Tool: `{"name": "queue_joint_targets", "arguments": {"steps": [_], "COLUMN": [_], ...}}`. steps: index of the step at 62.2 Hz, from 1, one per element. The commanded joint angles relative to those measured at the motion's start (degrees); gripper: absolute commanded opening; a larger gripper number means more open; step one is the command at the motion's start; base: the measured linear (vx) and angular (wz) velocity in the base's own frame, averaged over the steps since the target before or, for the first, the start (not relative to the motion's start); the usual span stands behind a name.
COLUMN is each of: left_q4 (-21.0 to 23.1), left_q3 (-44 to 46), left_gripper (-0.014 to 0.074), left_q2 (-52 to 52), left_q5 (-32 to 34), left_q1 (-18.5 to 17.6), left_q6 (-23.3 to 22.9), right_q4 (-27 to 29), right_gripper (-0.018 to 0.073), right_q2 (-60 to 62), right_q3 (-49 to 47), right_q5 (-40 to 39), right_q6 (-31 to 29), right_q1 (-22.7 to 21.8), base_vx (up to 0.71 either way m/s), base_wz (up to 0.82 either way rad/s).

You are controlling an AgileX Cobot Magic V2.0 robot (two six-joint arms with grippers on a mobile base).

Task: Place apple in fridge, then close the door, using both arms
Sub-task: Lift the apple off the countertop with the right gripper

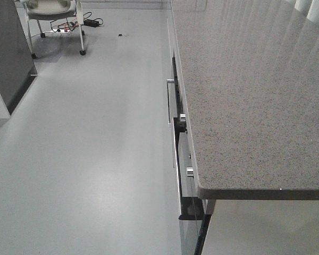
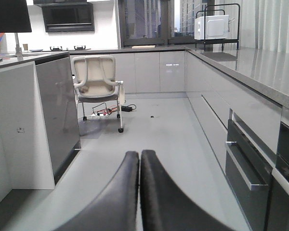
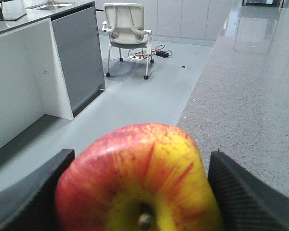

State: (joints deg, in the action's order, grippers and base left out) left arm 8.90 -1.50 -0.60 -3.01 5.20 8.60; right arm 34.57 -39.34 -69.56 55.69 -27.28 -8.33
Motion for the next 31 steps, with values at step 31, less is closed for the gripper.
{"name": "queue_joint_targets", "arguments": {"steps": [31], "left_q4": [0.3], "left_q3": [-1.2], "left_gripper": [-0.0006], "left_q2": [-0.9], "left_q5": [3.9], "left_q1": [-0.1], "left_q6": [-0.5], "right_q4": [1.9], "right_gripper": [-0.0006], "right_q2": [-0.6], "right_q3": [-1.4], "right_q5": [-4.2], "right_q6": [-0.4], "right_q1": [-0.2], "base_vx": [0.00], "base_wz": [0.00]}}
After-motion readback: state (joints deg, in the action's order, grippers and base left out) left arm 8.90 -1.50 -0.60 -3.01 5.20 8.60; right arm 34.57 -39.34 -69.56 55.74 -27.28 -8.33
